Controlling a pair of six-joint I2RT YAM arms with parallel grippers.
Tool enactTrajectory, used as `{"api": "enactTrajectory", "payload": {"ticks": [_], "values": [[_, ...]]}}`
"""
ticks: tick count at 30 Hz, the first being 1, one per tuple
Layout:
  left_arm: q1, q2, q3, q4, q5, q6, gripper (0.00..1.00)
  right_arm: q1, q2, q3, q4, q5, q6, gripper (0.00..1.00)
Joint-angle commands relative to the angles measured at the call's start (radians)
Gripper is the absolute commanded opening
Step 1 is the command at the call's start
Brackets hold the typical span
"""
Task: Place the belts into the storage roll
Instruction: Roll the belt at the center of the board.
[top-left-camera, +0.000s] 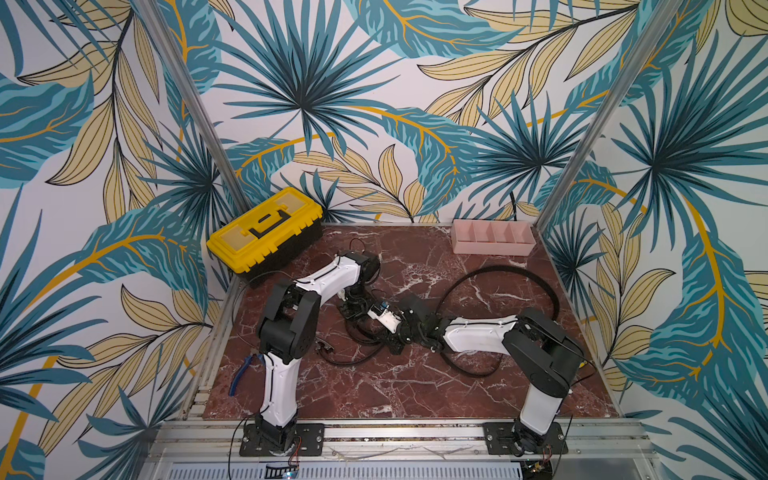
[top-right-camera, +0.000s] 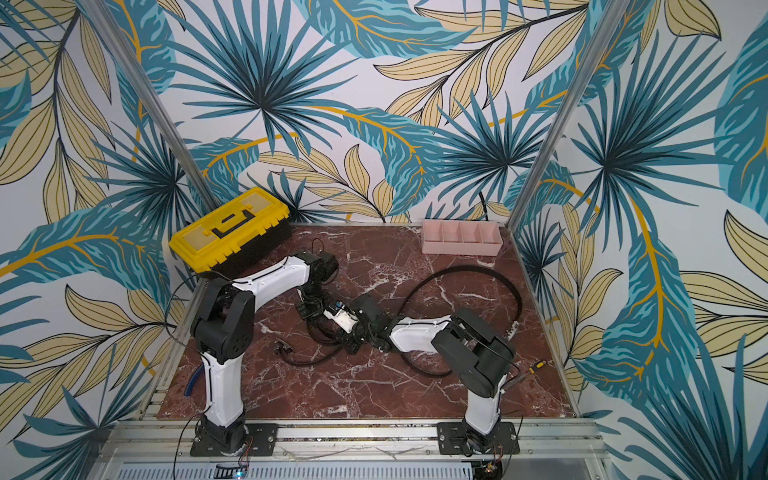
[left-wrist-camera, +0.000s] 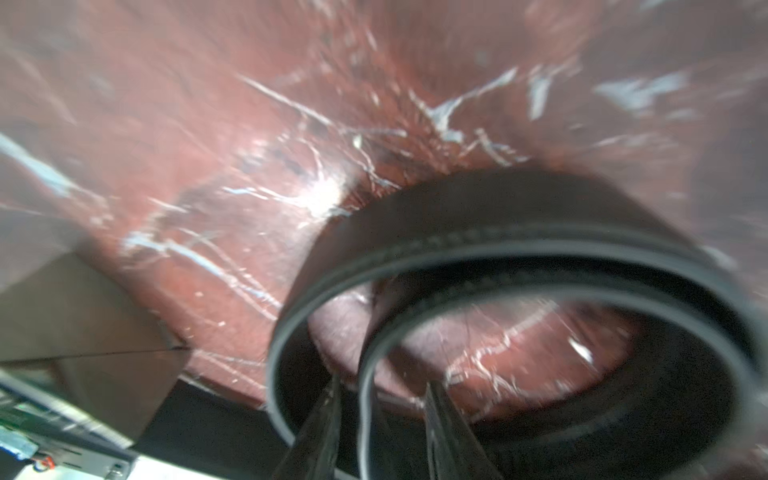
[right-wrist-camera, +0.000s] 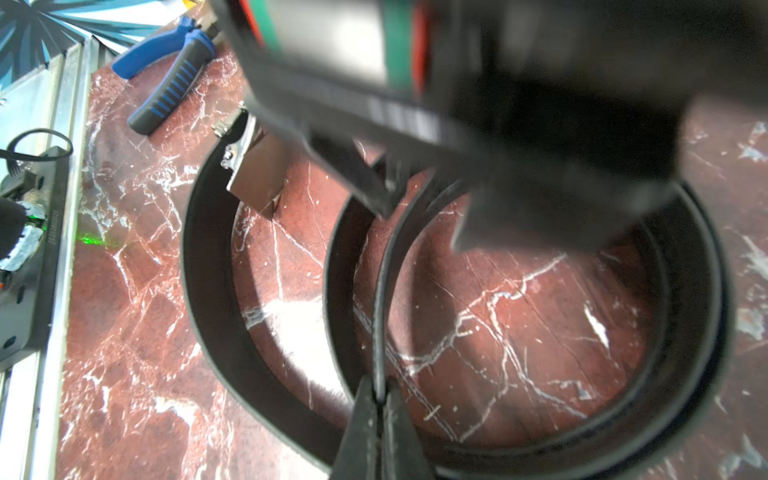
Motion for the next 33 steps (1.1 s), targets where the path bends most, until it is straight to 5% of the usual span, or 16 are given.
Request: {"api": "enactTrajectory", "payload": {"ticks": [1,5,10,17,27,33], "values": [[0.023,-0.069,-0.032,0.018,-0.003,0.008,0.41,-0.005,-0.024,-0.025,0.024,0.015,0.017,0.04],[0.052,-0.139,-0.065,0.021,-0.006,0.015,0.47,-0.008,-0.024,-0.023,0.016,0.017,0.015,0.04],[0.067,-0.3,-0.115,0.019,-0.062,0.023,0.69,-0.007,-0.025,-0.018,-0.006,0.02,0.009,0.03],[0.052,-0.681,-0.379,0.032,-0.114,-0.061,1.0,-0.008,-0.024,0.001,-0.054,0.042,0.001,0.03],[-0.155,-1.064,-0.882,0.289,-0.135,-0.501,0.99,-0.008,-0.018,0.004,-0.07,0.049,0.043,0.02],[-0.282,-0.982,-0.938,0.437,-0.164,-0.681,1.0,-0.007,-0.022,-0.005,-0.085,0.048,0.042,0.02]]}}
